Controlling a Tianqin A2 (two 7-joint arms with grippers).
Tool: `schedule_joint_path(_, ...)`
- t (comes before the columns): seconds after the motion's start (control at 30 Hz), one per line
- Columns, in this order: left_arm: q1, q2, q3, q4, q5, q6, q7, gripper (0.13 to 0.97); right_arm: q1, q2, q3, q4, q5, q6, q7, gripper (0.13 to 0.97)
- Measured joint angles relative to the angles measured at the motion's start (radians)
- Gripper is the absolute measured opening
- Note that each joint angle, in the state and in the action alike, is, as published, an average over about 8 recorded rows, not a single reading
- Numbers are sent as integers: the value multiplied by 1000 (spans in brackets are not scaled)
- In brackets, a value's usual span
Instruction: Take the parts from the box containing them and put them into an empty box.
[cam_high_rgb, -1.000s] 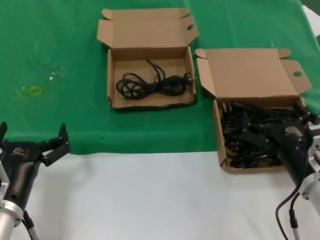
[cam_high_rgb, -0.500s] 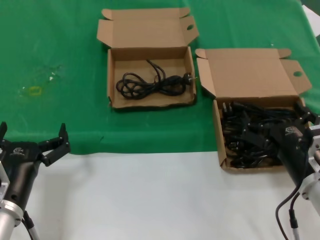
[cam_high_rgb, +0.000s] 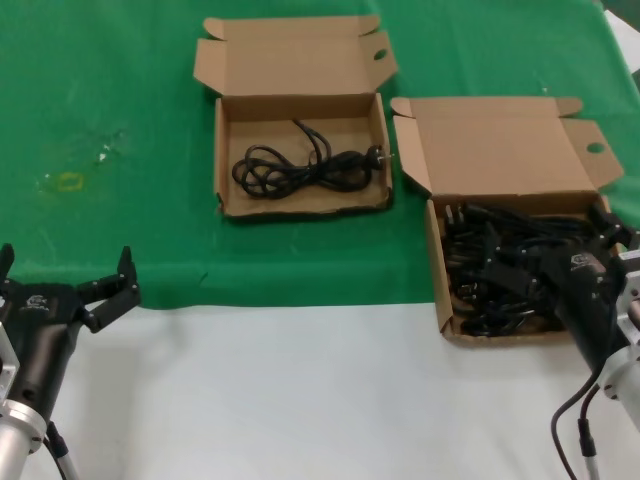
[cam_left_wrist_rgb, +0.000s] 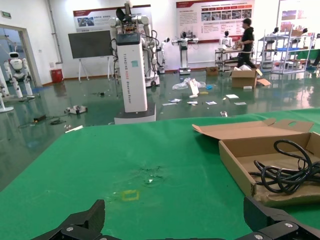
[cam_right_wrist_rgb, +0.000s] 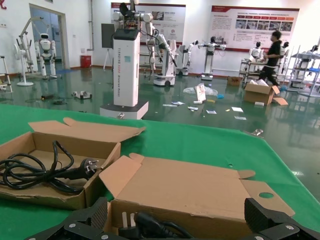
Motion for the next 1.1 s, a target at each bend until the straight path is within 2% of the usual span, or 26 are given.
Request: schedule_joint_path(1.1, 0, 0, 0, 0, 0, 0, 0, 966, 0, 0, 0, 0, 0, 0, 0, 966)
